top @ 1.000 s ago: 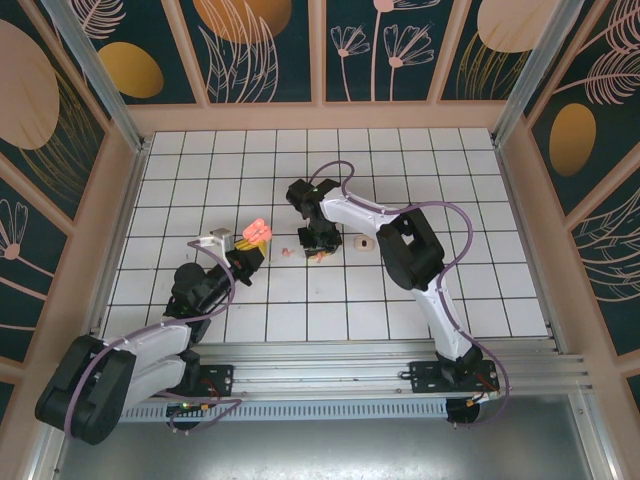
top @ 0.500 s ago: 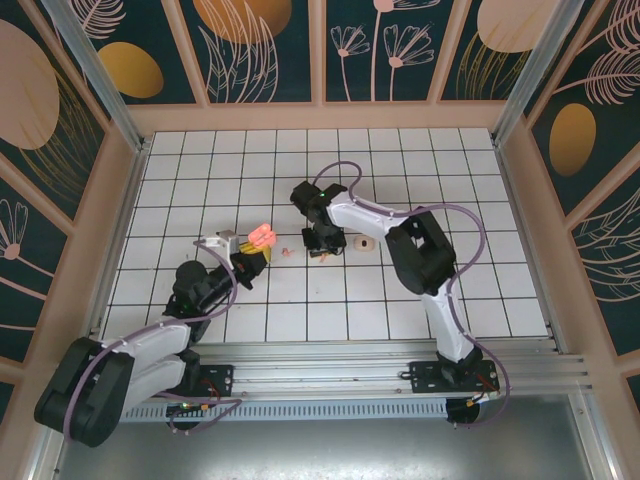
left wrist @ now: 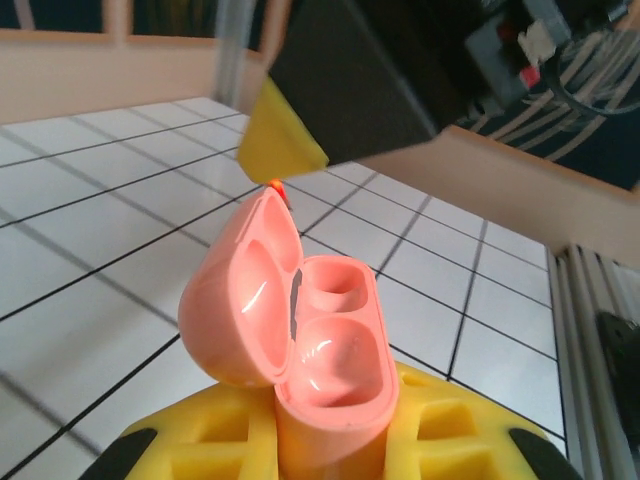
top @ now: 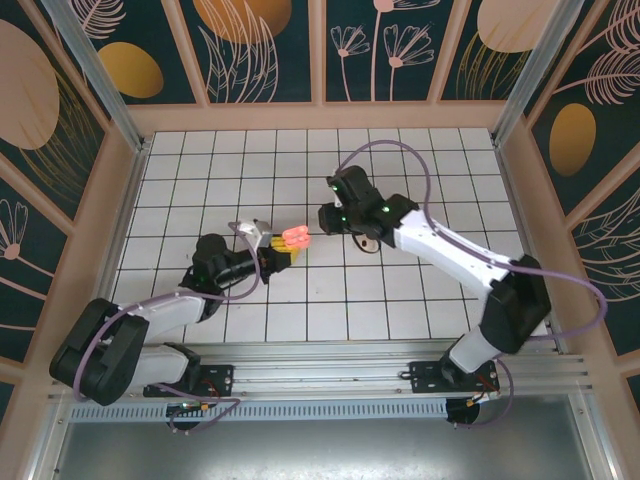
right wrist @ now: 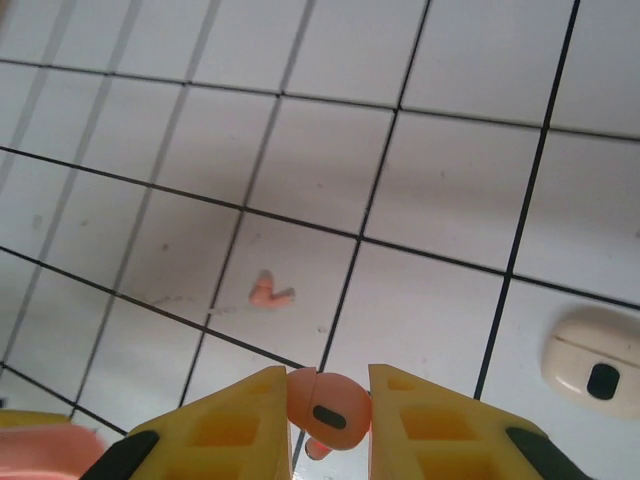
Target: Insert the wireless bluetooth earbuds into the charging case
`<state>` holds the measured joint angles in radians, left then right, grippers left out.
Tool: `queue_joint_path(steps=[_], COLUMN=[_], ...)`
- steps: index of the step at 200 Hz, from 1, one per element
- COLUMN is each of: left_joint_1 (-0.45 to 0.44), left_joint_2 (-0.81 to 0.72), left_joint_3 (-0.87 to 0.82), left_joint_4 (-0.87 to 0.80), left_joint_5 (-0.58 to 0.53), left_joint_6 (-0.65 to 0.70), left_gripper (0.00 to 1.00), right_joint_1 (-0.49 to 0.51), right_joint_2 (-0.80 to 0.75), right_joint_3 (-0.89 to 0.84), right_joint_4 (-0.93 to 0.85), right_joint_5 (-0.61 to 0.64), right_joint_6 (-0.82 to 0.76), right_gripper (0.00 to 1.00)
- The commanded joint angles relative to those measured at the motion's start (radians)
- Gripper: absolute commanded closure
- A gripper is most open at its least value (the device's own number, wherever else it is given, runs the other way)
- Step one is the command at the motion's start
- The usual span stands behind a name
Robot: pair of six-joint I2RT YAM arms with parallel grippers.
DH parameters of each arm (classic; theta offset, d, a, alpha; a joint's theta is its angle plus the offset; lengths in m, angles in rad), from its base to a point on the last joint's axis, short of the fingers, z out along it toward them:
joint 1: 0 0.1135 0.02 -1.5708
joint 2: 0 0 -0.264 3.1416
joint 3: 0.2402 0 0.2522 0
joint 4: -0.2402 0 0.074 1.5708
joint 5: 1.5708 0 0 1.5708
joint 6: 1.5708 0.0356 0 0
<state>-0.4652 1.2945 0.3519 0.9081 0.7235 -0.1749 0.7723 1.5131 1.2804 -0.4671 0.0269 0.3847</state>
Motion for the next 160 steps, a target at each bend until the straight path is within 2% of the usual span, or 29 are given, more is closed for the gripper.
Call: queue_joint_path(steps=[1, 35, 63, 106, 160], left_joint_1=[-0.033, -0.051, -0.059, -0.061, -0.06], left_joint_2=[0.035, 0.065, 0.055, 0.048, 0.051], left_joint_3=[0.058, 0.095, 0.113, 0.117, 0.107], left_joint_4=[-0.03, -0.011, -0.035, -0.012, 0.097], left_joint_5=[0.089, 0.111, 0.111, 0.112, 0.113], left_joint_6=[0.115, 0.143, 0.185, 0.185, 0.102], left_gripper=[0.87, 0.87, 0.87, 0.87, 0.87], right_joint_1=[0.009, 0.04, 0.075, 0.153, 0.173], right_joint_2=[-0.13, -0.309, -0.385, -0.36, -0.319], right_joint_3=[-0.09, -0.215, -0.27, -0.279, -0.277], right_joint_4=[0.148, 0.235, 0.266, 0.273, 0.272], right_joint_5=[0.007, 0.008, -0.005, 0.001, 0.041], right_joint_6=[-0.062, -0.111, -0.142, -0.189, -0.207], right_gripper=[0.79, 0.79, 0.79, 0.79, 0.79])
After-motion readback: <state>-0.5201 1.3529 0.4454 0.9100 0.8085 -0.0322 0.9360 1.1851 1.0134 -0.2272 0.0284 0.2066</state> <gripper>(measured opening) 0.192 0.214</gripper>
